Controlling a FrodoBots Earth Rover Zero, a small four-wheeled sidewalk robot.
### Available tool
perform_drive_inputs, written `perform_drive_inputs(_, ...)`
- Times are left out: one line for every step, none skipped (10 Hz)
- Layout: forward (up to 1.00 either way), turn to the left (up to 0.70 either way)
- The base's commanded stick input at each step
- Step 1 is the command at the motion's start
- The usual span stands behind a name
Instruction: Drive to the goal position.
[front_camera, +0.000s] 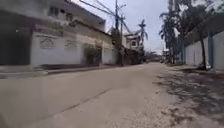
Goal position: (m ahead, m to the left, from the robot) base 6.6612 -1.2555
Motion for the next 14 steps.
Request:
perform_drive_inputs(1.0, 0.0)
perform_drive_inputs(1.0, 0.0)
perform_drive_inputs(1.0, 0.0)
perform_drive_inputs(1.0, 0.0)
perform_drive_inputs(1.0, -0.03)
perform_drive_inputs(1.0, -0.11)
perform_drive_inputs(1.0, -0.4)
perform_drive_inputs(1.0, -0.4)
perform_drive_inputs(1.0, -0.4)
perform_drive_inputs(1.0, -0.4)
perform_drive_inputs(1.0, -0.4)
perform_drive_inputs(1.0, -0.4)
perform_drive_inputs(1.0, -0.4)
perform_drive_inputs(1.0, -0.4)
